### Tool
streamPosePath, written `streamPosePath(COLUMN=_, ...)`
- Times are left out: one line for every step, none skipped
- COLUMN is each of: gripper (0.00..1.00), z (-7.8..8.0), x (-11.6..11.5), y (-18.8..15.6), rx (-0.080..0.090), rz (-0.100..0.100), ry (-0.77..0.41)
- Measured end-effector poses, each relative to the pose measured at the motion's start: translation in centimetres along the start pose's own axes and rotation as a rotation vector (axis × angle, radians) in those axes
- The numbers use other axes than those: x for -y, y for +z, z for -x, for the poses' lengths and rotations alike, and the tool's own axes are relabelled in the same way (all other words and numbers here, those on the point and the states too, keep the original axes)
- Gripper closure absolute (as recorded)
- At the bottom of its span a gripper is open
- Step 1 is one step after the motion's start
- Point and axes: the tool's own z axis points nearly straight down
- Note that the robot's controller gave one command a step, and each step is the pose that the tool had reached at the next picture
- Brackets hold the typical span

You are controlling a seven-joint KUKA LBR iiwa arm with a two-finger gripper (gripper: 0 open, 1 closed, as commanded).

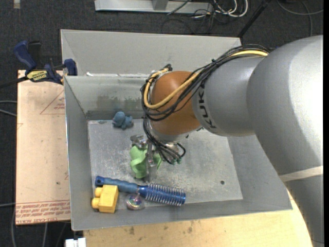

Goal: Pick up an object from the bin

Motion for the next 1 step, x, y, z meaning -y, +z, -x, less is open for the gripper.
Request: streamPosePath(gripper=1.00, z=-0.46, x=-1.46, y=-11.74, rx=0.009, rz=0.000, ry=0.053)
